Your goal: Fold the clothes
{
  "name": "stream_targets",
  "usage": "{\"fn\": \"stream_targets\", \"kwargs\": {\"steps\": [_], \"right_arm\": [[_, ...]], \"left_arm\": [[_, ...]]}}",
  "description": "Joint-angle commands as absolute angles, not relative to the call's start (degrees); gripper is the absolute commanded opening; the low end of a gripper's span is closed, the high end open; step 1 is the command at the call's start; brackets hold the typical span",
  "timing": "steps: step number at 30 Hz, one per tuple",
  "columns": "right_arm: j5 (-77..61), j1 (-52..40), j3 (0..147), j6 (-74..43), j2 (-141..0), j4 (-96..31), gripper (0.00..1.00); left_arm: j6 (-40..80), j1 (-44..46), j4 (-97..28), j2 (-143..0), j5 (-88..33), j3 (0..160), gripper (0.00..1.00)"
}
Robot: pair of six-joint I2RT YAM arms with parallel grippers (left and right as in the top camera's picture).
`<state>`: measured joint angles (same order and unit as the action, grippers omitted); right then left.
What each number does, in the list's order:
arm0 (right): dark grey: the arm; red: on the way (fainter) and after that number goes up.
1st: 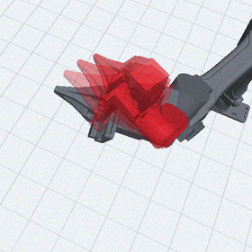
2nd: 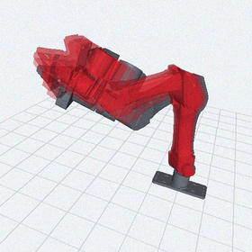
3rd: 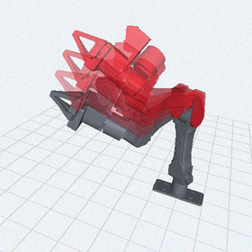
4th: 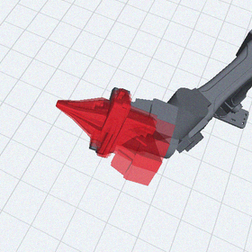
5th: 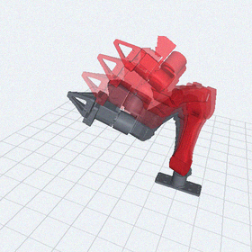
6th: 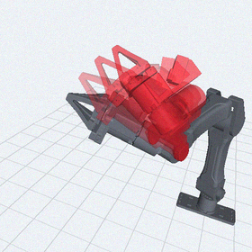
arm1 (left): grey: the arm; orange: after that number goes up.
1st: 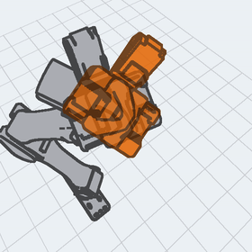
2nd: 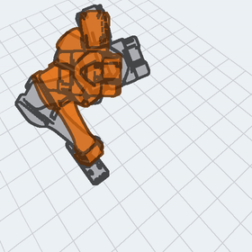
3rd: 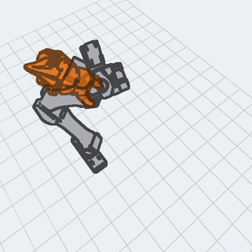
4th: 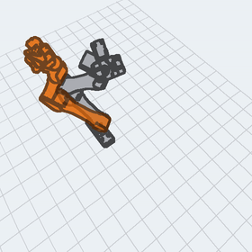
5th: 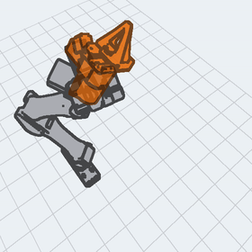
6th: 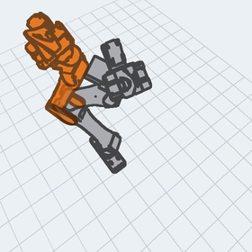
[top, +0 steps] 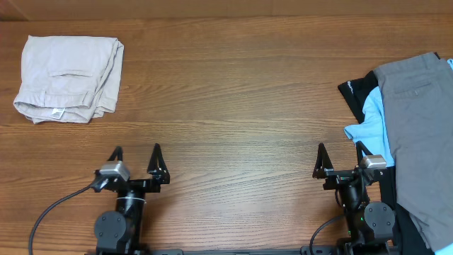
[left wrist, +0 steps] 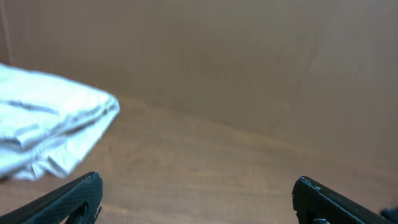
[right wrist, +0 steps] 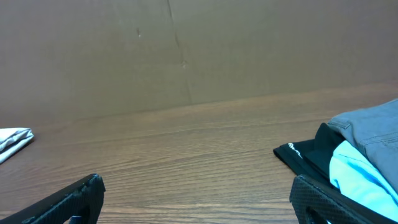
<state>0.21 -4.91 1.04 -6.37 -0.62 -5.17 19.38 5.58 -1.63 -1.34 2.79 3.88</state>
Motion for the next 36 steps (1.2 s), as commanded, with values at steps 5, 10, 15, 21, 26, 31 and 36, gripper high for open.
{"fn": "stream_targets", "kwargs": {"steps": [5,10,15,21,26,31,36], "right_arm": [[-0.1,-5.13,0.45,-6.15,-0.16,-4.84,1.0],[-0.1,-5.13,0.45,-6.13,-0.16,-4.84,1.0],[-0.1,-5.13,0.45,-6.15,-0.16,-4.84,1.0],[-0.1,-5.13,0.45,-6.13,-0.16,-4.84,1.0],[-0.1,-5.13,0.45,-6.13,-0.16,-4.84,1.0],[-0.1,-5.13,0.45,-6.15,-0.16,-4.84,1.0],[-0.1,-5.13,0.45,-6.15,-0.16,-4.84,1.0]], "left_arm": [[17.65,6.81,-2.59,-0.56,3.11,0.27,1.0],[11.94,7.09,-4.1,-0.19,2.7,0.27,1.0],[8.97,7.79,-4.14,-0.19,2.74,0.27,1.0],[8.97,7.79,-4.12,-0.21,2.74,0.27,1.0],[8.97,7.79,-4.12,-0.25,2.74,0.27,1.0],[8.97,7.79,-4.12,-0.25,2.74,0.27,1.0],[8.97,7.79,-4.12,-0.25,2.74,0.27,1.0]]}}
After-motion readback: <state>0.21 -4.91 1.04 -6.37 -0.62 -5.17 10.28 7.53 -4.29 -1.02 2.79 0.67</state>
